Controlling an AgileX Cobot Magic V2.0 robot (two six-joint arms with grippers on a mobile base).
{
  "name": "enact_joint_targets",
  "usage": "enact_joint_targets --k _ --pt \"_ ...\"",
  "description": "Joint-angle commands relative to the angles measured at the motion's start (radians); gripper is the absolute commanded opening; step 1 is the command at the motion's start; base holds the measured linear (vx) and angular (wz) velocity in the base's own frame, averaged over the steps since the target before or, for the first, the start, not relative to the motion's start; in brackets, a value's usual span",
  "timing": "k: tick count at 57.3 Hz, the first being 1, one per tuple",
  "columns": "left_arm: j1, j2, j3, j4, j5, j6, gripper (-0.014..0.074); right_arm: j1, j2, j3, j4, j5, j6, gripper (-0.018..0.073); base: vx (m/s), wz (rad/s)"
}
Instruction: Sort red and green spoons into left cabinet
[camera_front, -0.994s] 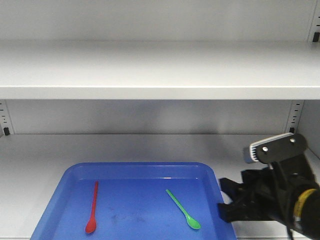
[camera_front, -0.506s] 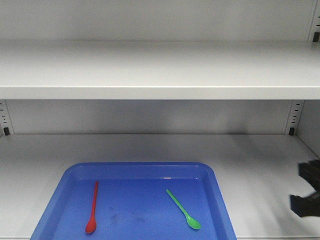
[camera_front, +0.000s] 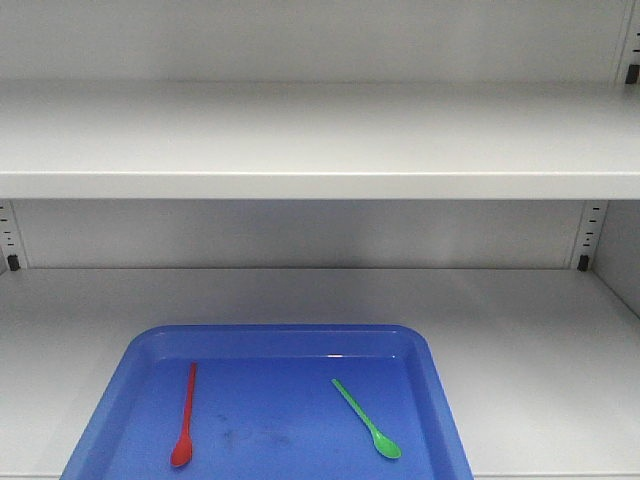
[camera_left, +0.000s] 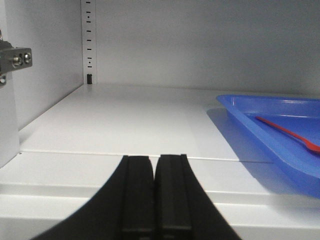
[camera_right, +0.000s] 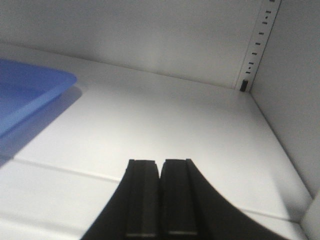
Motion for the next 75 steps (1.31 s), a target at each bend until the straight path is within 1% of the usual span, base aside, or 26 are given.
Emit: enact_joint_targets --k 1,13,15,17,22,75 --pt "-0.001 -0.011 -0.002 -0.006 -0.076 -0.003 -0.0006 -0.007 -0.105 0.037 0.007 -0.090 -0.045 -0.0009 0.00 0.00" --pt "-0.001 -0.011 -0.002 -0.006 -0.076 -0.003 -0.0006 -0.007 -0.386 0.208 0.022 -0.088 -0.038 -0.0009 0.00 0.00" --pt "-0.001 -0.011 -0.002 -0.006 -0.076 -0.003 -0.0006 -0.007 -0.442 0.203 0.034 -0.004 -0.032 -0.0009 0.00 0.00" --pt "-0.001 -0.011 -0.002 -0.006 -0.076 -0.003 -0.0006 -0.009 -0.473 0.200 0.036 0.026 -0.033 -0.0009 0.00 0.00" --pt "-0.001 -0.010 -0.002 -0.006 -0.074 -0.003 -0.0006 -0.007 -0.444 0.202 0.038 0.001 -0.033 -0.0009 0.00 0.00" --pt "-0.001 -0.008 -0.002 -0.006 -0.075 -0.003 -0.0006 -0.007 -0.450 0.202 0.037 0.002 -0.033 -0.0009 0.00 0.00"
